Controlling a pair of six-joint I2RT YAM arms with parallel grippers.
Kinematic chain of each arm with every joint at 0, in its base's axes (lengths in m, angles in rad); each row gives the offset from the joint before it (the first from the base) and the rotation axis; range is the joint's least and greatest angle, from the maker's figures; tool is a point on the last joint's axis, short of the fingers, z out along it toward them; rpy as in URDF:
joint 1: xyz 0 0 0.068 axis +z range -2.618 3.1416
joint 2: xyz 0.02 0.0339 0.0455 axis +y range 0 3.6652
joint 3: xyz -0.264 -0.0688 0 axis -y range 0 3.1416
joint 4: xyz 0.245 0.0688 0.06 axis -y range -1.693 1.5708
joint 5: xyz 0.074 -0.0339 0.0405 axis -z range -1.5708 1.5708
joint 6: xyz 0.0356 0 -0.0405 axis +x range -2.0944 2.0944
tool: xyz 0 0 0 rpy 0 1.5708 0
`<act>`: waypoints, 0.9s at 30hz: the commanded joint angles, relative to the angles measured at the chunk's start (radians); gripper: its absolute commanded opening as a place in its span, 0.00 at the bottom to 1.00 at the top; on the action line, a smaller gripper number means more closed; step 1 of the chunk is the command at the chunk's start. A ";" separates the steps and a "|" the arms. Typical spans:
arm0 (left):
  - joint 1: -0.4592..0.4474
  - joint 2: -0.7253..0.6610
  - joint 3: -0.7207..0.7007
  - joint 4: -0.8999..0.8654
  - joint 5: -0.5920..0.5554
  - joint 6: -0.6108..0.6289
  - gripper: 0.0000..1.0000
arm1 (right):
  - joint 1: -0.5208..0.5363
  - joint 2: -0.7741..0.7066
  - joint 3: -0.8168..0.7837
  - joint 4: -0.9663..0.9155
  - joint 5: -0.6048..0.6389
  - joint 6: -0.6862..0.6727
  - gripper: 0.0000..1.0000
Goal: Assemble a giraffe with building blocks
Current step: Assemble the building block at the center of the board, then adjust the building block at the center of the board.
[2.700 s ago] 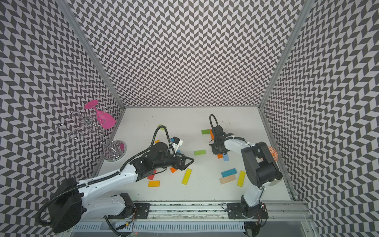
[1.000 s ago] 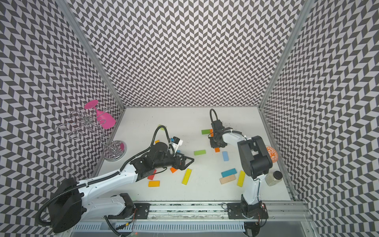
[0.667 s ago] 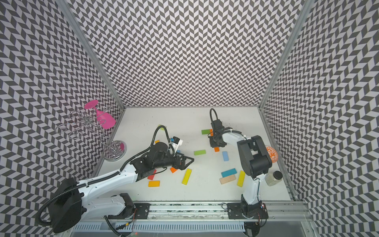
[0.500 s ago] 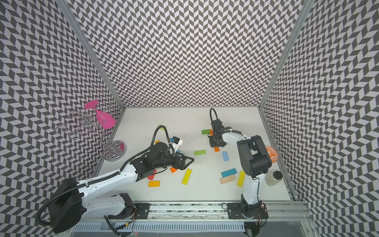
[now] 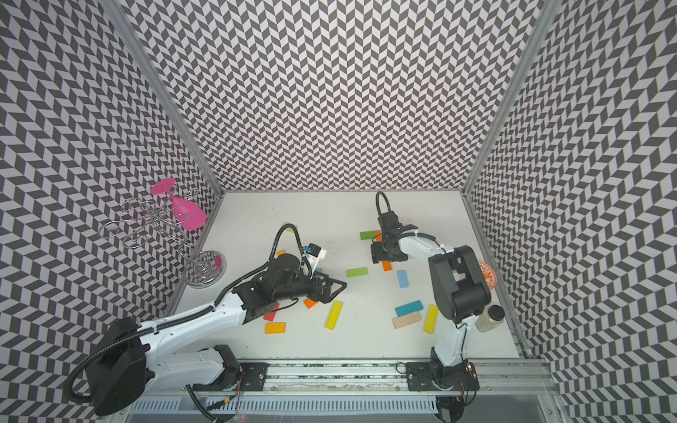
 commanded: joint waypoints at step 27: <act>-0.062 -0.050 -0.036 -0.018 -0.040 -0.043 0.98 | -0.013 -0.865 -0.566 -0.033 0.121 0.703 0.78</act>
